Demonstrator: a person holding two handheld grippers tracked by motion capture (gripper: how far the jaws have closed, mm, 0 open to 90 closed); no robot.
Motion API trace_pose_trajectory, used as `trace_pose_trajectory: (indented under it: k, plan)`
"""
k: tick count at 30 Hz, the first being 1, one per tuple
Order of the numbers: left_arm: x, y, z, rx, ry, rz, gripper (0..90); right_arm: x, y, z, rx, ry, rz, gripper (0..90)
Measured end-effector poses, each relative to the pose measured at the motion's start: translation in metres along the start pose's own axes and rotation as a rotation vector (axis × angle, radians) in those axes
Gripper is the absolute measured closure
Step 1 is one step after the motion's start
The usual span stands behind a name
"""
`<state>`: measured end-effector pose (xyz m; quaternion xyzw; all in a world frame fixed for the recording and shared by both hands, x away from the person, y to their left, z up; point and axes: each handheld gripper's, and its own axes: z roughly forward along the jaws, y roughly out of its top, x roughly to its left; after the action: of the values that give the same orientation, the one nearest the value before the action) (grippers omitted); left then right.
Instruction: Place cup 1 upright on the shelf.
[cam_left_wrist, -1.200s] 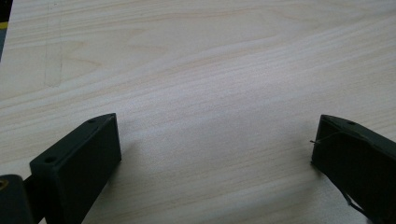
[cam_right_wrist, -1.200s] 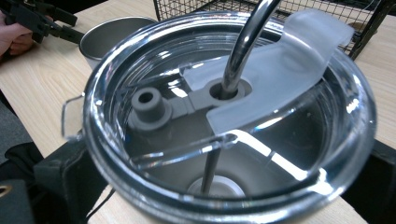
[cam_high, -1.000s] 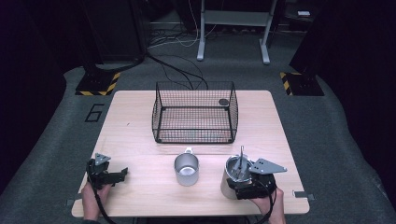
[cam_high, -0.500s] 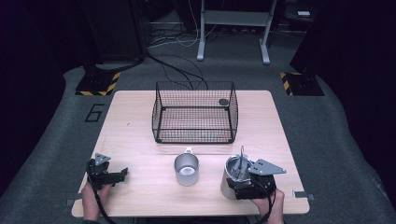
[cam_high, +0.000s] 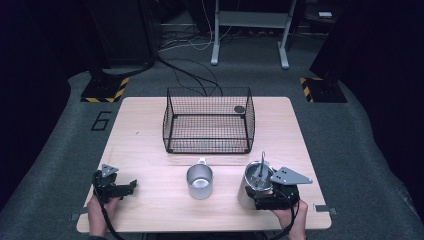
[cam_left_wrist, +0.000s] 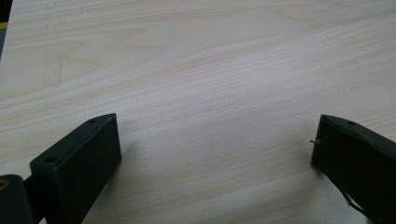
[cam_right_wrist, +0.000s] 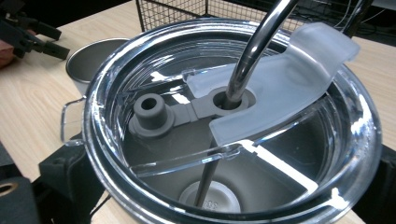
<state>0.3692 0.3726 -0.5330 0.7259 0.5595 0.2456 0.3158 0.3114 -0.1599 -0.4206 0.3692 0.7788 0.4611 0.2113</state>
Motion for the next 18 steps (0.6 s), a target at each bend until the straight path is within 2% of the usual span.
trace_pose_trajectory:
  k: [18]
  plan:
    - [0.001, 0.0, -0.001, 0.009, -0.001, 0.01, 1.2, -0.01, 0.026, -0.01, -0.023, -0.039, -0.007, 3.4]
